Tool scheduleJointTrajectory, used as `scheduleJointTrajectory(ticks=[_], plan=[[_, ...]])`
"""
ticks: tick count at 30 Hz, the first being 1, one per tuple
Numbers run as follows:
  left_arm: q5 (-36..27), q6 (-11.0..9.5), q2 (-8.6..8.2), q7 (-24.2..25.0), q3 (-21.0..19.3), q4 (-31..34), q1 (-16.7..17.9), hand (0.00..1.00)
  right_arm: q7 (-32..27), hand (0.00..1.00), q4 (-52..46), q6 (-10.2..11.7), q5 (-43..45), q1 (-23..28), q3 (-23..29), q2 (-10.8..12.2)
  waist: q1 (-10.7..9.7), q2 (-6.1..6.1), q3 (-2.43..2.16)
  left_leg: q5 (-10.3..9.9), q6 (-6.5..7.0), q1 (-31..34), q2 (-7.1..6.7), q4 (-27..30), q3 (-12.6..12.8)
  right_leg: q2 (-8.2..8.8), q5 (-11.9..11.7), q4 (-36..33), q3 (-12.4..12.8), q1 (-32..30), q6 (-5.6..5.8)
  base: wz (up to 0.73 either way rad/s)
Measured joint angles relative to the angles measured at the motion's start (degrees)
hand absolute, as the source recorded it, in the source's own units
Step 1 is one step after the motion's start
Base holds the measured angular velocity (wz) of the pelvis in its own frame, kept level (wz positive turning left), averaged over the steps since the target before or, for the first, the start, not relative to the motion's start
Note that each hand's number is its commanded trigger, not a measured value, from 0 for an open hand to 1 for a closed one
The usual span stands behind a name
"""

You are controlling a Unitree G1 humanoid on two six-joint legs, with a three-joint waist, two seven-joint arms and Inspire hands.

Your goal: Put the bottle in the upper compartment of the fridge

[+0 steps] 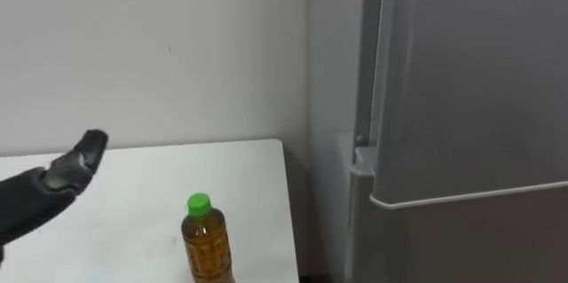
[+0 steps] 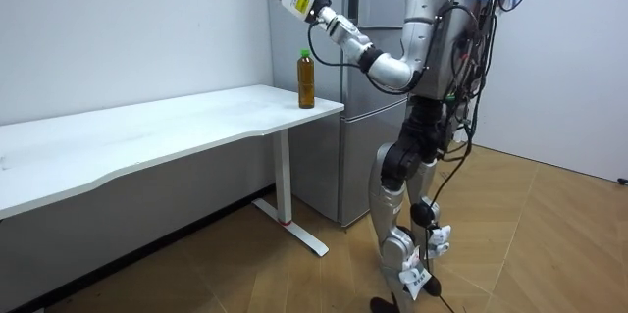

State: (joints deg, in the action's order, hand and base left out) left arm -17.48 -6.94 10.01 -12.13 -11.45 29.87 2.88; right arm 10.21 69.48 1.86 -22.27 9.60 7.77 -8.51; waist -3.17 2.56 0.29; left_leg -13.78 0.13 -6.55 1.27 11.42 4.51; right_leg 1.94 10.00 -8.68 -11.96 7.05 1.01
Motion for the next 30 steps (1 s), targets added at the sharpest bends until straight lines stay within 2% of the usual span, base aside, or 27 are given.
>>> scheduleJointTrajectory(ticks=[3,6,9,12,17,19,25,30], plan=[[-1.58,1.40,0.03,4.25,2.31,0.01,-0.97,0.00,0.03,0.00,0.59,-0.16,0.17,-1.22,-0.39,0.02,-1.68,-0.11,0.12,0.00,0.01,0.03,-0.08,-0.01,0.09,-0.05,0.12,0.03,0.65,0.16,-0.02,0.03],[-6.77,3.56,0.17,8.61,4.18,0.01,-1.58,0.00,-0.03,0.00,1.11,-0.35,0.17,-1.89,-0.90,0.02,-2.72,0.03,0.13,0.01,0.01,-0.03,-0.08,0.00,0.30,-0.04,0.12,0.06,0.76,0.22,-0.02,0.00],[-12.10,4.61,0.07,12.17,6.42,0.02,-2.71,0.00,-0.06,0.00,1.38,-0.46,0.07,-2.11,-0.96,0.06,-3.24,0.07,0.17,0.01,0.00,0.05,-0.10,-0.02,0.18,-0.04,0.12,0.24,0.73,0.10,-0.02,0.00],[-12.39,5.07,0.02,15.76,8.86,0.01,-4.57,0.00,-0.11,0.00,1.86,-0.44,0.34,-2.90,-1.61,0.02,-3.93,-0.05,0.27,0.01,0.00,0.39,-0.11,-0.02,0.07,-0.06,0.12,0.31,0.71,-0.39,-0.02,0.01],[-13.77,6.92,-0.06,20.37,11.66,-0.01,-6.90,0.00,0.06,0.00,1.98,-0.55,0.17,-3.49,-2.11,-0.01,-4.94,0.13,0.15,0.02,0.00,0.69,-0.10,-0.03,0.32,-0.09,0.11,0.24,0.90,-1.17,-0.03,-0.05],[-14.45,7.35,-0.07,22.39,13.23,-0.01,-7.30,0.00,0.31,0.00,2.36,-0.65,0.15,-4.00,-2.08,-0.03,-5.94,0.25,0.16,0.02,0.00,0.98,-0.09,-0.05,0.38,-0.09,0.11,0.14,0.87,-1.24,-0.03,0.00],[-14.46,9.66,-0.03,24.88,18.14,-0.62,-8.14,0.00,0.48,0.00,4.00,-0.72,0.14,-6.16,-3.45,-0.16,-7.79,0.48,0.30,0.02,0.00,0.96,-0.05,-0.07,0.39,-0.14,0.11,0.03,1.03,-1.26,-0.03,0.00],[-14.67,11.61,-0.03,26.90,18.59,-0.64,-8.25,0.00,0.47,0.00,3.95,-0.77,-0.03,-6.36,-4.27,-0.25,-8.85,0.25,0.44,0.02,-0.01,0.87,0.03,-0.05,0.88,-0.16,0.11,-0.09,1.13,-1.27,-0.03,0.00]])
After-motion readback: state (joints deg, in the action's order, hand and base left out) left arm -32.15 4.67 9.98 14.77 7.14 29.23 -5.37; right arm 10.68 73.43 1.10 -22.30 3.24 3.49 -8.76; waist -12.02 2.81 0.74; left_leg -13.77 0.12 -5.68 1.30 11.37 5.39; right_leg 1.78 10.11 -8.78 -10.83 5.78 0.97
